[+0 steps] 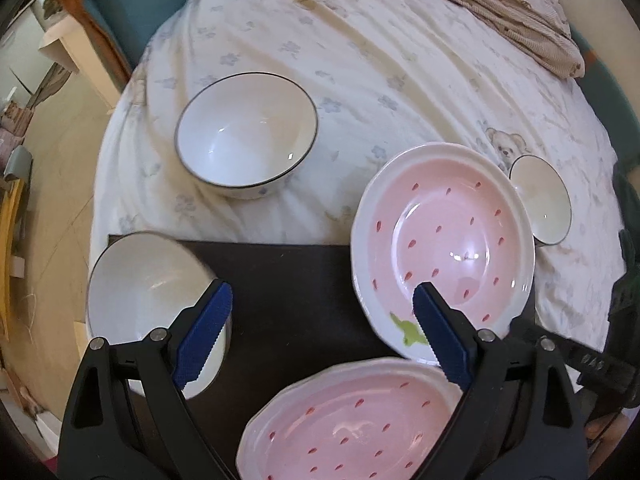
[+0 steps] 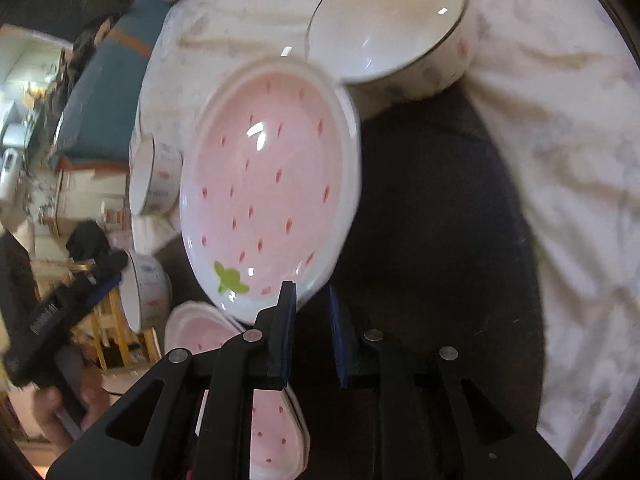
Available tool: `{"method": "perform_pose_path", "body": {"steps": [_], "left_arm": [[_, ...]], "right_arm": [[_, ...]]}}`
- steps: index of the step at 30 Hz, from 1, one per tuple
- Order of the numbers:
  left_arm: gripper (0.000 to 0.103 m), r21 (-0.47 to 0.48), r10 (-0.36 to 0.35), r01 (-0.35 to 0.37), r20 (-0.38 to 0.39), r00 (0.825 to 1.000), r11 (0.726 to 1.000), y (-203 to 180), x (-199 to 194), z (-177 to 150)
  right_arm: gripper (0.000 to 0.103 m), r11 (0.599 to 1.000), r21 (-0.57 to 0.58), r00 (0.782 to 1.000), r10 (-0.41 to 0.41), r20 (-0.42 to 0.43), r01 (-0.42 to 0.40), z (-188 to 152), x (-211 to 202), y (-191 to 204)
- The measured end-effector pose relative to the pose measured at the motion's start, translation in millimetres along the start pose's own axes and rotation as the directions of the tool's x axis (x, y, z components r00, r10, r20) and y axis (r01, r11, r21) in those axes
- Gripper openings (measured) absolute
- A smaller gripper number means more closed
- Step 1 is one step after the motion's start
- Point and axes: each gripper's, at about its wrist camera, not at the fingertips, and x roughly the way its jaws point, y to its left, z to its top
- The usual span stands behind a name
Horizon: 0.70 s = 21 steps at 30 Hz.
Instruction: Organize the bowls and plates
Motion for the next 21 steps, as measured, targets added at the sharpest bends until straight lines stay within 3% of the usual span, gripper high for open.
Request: {"method": "perform_pose_path", "body": {"steps": [4,8,11,16,20,21], "left_arm": [[0.075,-0.009,-0.007,0.006,-0.074,0.997,1.000,-14,24,13],[0.070,-0.078,-0.034,0.021,-0.173,0.984,0.997,-19,52,17],[0.063,-0.071,-0.008,-0.006,-0.194,0.981,0.997,-22,66,19],[0.051,-0.094,-0.023,0.001,-0.241,0.970,0.996,-19,87,17],[0.045,-0.061,0.002,-0.015,-0.204,0.979,0.998,-26,86,20],[0.037,-0.054,-0.005,-0.006,-0.200,0.980,0.999,-29,87,21]], "right_arm": [[0.020,0.998,0.051,0.998,0.022,0.051,-0.025,17,-10,-13],[0.020,0.998,0.060,0.998,0.033,0.056,-0.037,32,-7,-20],[0.020,0.998,0.047,0.998,0.029,0.058,-0.031,42,-1,-19],[0.020,0.999,0.028,0.999,0.017,0.039,-0.018,47,12,-23],[0.020,1.000,0.014,0.999,0.025,0.025,-0.025,49,20,-27],[0.020,1.000,0.012,0.999,0.028,0.023,-0.028,49,23,-27]]}}
